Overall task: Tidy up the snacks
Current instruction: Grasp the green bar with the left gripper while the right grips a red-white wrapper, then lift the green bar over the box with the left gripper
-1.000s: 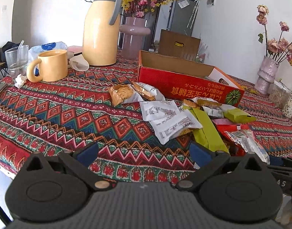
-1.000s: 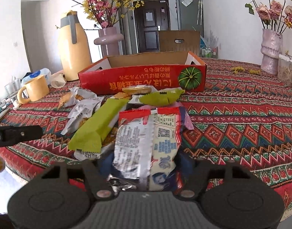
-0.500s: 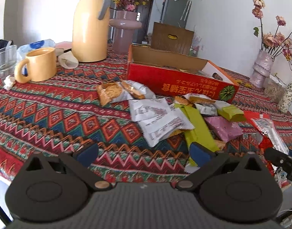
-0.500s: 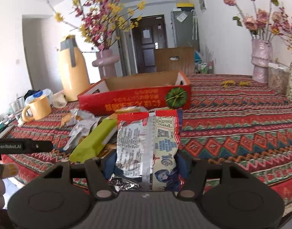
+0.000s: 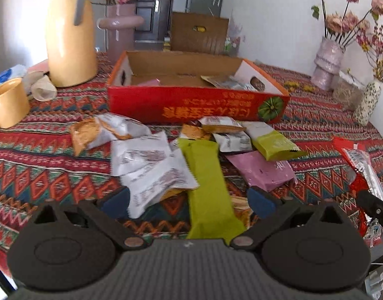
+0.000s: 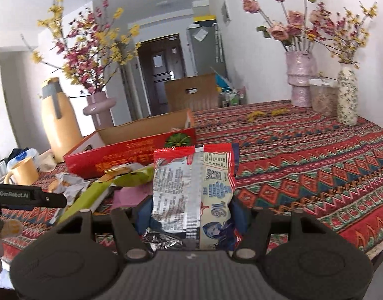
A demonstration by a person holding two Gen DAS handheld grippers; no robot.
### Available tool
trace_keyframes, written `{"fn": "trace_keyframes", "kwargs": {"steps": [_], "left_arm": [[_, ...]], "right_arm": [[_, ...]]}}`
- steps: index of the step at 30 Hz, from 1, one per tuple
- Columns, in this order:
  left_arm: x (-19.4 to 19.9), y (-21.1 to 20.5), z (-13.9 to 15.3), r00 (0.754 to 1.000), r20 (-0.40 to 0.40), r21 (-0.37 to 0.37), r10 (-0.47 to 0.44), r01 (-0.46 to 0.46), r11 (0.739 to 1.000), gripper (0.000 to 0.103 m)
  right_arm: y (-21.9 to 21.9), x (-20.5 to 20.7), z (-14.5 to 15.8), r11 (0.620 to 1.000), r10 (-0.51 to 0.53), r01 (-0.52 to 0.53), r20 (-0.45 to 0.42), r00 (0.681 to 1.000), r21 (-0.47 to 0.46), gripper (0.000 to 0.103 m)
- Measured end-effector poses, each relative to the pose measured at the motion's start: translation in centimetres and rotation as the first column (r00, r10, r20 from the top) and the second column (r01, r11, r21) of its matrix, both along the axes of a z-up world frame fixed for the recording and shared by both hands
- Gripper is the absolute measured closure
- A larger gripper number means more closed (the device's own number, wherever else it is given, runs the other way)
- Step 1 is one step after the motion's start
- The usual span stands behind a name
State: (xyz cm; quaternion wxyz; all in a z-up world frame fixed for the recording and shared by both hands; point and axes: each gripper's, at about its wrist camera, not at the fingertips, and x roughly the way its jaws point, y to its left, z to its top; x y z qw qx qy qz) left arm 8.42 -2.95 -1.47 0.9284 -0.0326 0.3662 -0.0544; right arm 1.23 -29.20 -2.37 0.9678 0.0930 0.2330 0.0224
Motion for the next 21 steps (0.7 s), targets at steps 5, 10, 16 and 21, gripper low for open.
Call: {"fn": "trace_keyframes", "kwargs": {"steps": [5,10,16,21], "left_arm": [[1.9,-1.1,-0.8,0.998,-0.065,-0.012,-0.003,0.002,1.000,0.019],[3.5,-2.1,-1.5,0.993,-0.114,-0.015,0.005,-0.007,1.000,0.038],[4.2,-2.2,-2.0,0.991,-0.134,-0.016,0.020,-0.022,1.000,0.063],[3.6,-2.0,-1.2,0.995,-0.096,-0.009,0.023,-0.024,1.000,0.064]], "right_arm": [[-1.6,0.2,-0.7,0.999,-0.037,0.037,-0.008,0.999,0.019,0.040],[-2.7,0.4,-1.4,0.998,-0.059,0.060,-0.026,0.998,0.032,0.040],[-3.6,0.5,-2.0,0.996,-0.070,0.071,-0.036,0.997,0.044,0.040],[-3.8,0.5,-2.1,0.996,-0.071,0.073,-0.039,0.997,0.049,0.040]]}}
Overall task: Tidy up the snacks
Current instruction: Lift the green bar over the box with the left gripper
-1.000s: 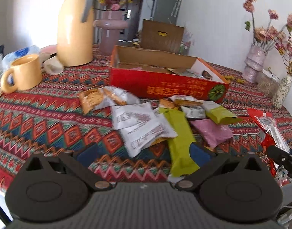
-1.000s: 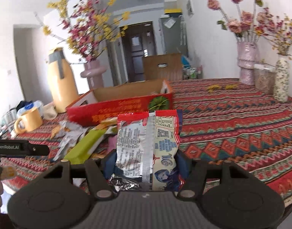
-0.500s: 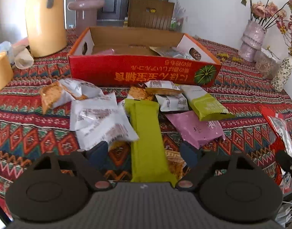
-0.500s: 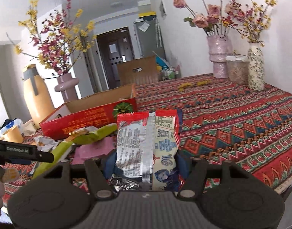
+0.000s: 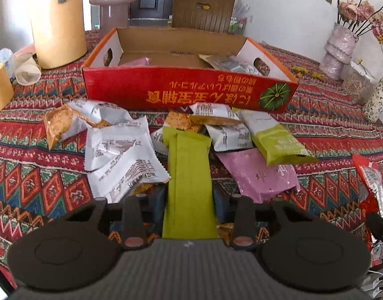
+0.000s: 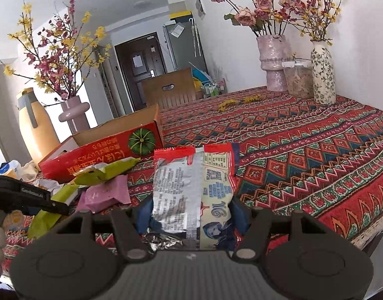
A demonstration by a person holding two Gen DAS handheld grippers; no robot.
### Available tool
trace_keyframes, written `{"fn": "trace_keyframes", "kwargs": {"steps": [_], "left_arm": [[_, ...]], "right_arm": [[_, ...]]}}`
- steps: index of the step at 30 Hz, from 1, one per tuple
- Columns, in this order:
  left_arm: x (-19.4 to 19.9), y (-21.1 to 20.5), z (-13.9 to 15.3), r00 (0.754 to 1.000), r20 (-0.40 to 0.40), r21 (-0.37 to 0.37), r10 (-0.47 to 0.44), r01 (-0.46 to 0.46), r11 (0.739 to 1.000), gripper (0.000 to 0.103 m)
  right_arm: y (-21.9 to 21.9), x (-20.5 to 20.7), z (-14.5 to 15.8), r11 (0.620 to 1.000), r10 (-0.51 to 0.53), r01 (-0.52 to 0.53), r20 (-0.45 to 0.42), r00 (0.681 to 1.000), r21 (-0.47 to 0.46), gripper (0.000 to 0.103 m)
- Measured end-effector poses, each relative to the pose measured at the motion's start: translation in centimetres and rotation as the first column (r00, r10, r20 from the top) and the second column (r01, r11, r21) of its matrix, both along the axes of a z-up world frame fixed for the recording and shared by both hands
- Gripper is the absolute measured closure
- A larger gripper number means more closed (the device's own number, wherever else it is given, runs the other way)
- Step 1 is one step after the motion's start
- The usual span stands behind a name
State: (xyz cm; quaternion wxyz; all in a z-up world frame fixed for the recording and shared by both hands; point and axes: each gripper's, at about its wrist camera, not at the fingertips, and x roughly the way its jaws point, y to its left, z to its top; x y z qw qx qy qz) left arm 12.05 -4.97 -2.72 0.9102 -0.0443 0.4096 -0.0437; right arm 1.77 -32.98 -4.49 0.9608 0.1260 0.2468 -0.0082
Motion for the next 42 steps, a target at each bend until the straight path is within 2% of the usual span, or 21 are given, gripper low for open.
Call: {"fn": "trace_keyframes", "kwargs": {"steps": [13,21,30,42], "left_arm": [[-2.0,1.2,1.9,0.996,0.086,-0.007,-0.005,0.006,1.000,0.064],[-2.0,1.9,4.2,0.987,0.162,-0.013,-0.001,0.003,1.000,0.064],[0.4,1.8,7.0,0.972,0.236,-0.005,0.012,-0.011,1.000,0.064],[6.7,1.8,9.5,0.956,0.291,-0.016,0.046,-0.044,0.999,0.064]], "right_arm": [[1.3,0.1,0.7,0.999,0.028,-0.027,0.015,1.000,-0.021,0.040],[2.0,1.4,2.7,0.998,0.059,-0.057,0.071,0.996,-0.023,0.040],[3.3,5.9,5.0,0.994,0.109,-0.105,0.116,0.987,-0.040,0.040],[5.5,14.4,7.7,0.982,0.184,-0.175,0.148,0.972,-0.068,0.040]]}}
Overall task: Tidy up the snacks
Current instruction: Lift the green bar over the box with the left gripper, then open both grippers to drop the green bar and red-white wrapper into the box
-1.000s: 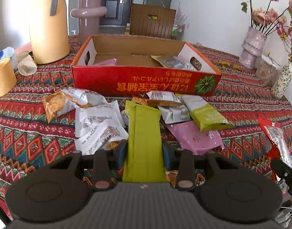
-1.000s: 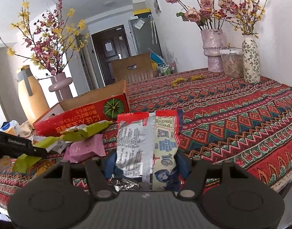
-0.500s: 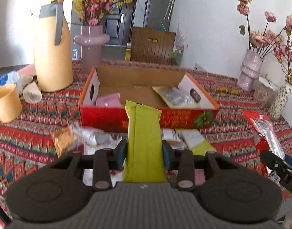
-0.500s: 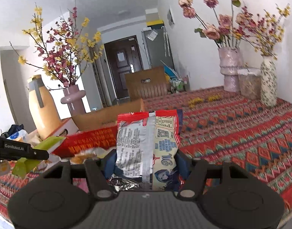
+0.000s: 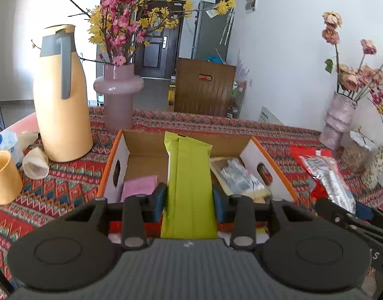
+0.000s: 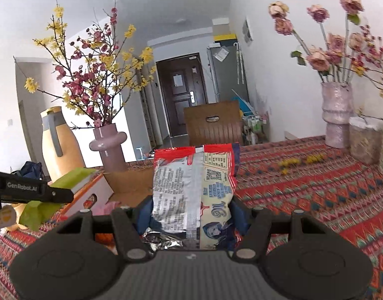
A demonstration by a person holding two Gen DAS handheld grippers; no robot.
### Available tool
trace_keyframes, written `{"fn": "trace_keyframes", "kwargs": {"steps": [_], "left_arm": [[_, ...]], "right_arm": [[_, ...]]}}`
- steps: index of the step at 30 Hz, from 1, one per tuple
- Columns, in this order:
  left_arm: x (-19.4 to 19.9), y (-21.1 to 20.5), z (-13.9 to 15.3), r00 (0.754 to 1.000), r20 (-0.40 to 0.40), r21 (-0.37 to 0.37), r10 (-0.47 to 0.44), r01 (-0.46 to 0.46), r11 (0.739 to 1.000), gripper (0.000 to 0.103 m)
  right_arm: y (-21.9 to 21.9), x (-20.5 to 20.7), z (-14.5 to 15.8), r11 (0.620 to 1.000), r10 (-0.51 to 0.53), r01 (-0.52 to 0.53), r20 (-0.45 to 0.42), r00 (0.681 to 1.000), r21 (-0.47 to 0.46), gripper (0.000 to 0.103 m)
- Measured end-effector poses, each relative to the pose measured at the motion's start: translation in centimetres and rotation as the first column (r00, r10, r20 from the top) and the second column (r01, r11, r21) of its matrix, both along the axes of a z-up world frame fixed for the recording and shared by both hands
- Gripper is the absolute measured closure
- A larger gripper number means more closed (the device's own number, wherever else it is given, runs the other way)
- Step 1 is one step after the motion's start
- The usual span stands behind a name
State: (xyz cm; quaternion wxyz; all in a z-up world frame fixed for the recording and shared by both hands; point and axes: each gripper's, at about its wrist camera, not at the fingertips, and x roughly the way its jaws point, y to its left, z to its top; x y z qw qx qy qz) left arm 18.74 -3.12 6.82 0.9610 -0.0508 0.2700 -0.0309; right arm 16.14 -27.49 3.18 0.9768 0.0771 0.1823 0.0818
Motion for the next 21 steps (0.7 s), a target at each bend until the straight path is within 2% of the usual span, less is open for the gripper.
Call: {"fn": "trace_keyframes", "kwargs": {"steps": [12,15,21], "left_arm": [[7.5,1.8,-0.9,0.999,0.013,-0.020,0.049,-0.049,0.999,0.064],[8.9,2.5,-2.1,0.996,0.038,-0.012,0.077,-0.077,0.997,0.064],[10.9,3.6,-4.6,0.993,0.013,-0.010,0.115,-0.115,0.993,0.064]], "right_arm": [[4.3,9.6,1.0,0.997,0.058,-0.059,-0.028,0.998,-0.052,0.040],[5.5,11.9,0.3,0.996,0.063,-0.066,-0.055,0.997,-0.064,0.040],[6.0,14.1,-2.0,0.998,0.042,-0.044,-0.056,0.998,-0.043,0.040]]}}
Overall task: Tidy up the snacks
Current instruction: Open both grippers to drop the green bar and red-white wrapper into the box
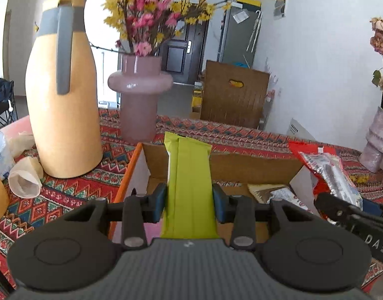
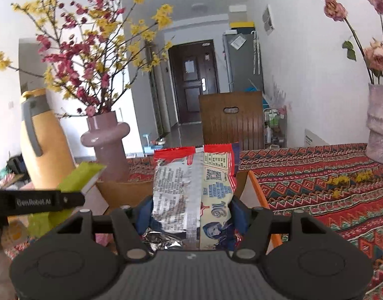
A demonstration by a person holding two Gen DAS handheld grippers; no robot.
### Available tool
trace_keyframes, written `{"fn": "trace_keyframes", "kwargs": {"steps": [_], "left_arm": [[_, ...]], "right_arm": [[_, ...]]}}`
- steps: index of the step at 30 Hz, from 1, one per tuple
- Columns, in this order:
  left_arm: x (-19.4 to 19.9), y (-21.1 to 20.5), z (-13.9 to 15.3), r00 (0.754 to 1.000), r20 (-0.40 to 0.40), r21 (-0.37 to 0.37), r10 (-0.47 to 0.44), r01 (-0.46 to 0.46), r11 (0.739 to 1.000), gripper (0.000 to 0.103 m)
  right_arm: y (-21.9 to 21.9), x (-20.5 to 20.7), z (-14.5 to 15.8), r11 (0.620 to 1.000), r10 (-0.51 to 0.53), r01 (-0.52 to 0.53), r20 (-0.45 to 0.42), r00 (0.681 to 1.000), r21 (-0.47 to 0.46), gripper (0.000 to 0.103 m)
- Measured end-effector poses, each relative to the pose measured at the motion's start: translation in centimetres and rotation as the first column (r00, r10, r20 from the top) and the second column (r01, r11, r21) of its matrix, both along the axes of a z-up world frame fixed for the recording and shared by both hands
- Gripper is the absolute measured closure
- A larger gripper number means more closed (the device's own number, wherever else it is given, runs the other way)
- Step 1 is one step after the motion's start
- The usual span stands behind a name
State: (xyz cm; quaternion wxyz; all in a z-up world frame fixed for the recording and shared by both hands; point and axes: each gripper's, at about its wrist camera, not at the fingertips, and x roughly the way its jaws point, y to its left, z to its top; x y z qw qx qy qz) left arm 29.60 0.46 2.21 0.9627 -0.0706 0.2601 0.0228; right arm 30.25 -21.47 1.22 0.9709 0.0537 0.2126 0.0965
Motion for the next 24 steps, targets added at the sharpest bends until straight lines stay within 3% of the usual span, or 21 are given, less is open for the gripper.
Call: {"fn": "trace_keyframes", "kwargs": {"steps": [11,12,14,15,16,17,19,24], "left_arm": [[-0.4,0.4,-0.5,1.000,0.012,-0.021,0.001,-0.001,1.000,0.061],[-0.5,0.4,-0.4,1.000,0.019,-0.018,0.005,-0.005,1.000,0.058],[-1.0,0.5,-0.1,0.999,0.044,-0.019,0.012,-0.011,1.000,0.025],[-1.3,0.4,0.0,0.998,0.058,-0.014,0.022,-0.021,1.000,0.017],[-1.6,0.4,0.2,0.996,0.079,-0.011,0.034,-0.034,0.999,0.004],[-1.9,0.5,0.3,0.995,0.096,-0.012,0.039,-0.038,0.999,0.000],[-2.3,0.4,0.6,0.993,0.111,-0.019,0.037,-0.035,0.999,0.000],[-2.4,0.2,0.7,0.995,0.100,-0.017,0.029,-0.028,0.999,0.000]], "right_arm": [[0.6,0.8,-1.1,1.000,0.000,0.000,-0.032,0.999,-0.017,0.040],[0.5,0.8,-1.1,1.000,0.000,-0.001,-0.035,0.999,-0.015,0.040],[0.2,0.8,-1.2,1.000,0.006,-0.006,-0.042,0.999,-0.007,0.038],[0.1,0.8,-1.3,1.000,0.006,-0.007,-0.044,0.999,-0.002,0.037],[-0.1,0.8,-1.3,1.000,0.007,-0.007,-0.045,0.999,0.008,0.028],[-0.3,0.6,-1.3,1.000,0.004,-0.003,-0.043,0.999,0.017,0.013],[-0.7,0.5,-1.2,0.999,-0.008,0.009,-0.033,0.999,0.033,0.002],[-1.3,0.0,-1.0,0.998,-0.030,0.031,-0.021,0.999,0.051,0.000]]}}
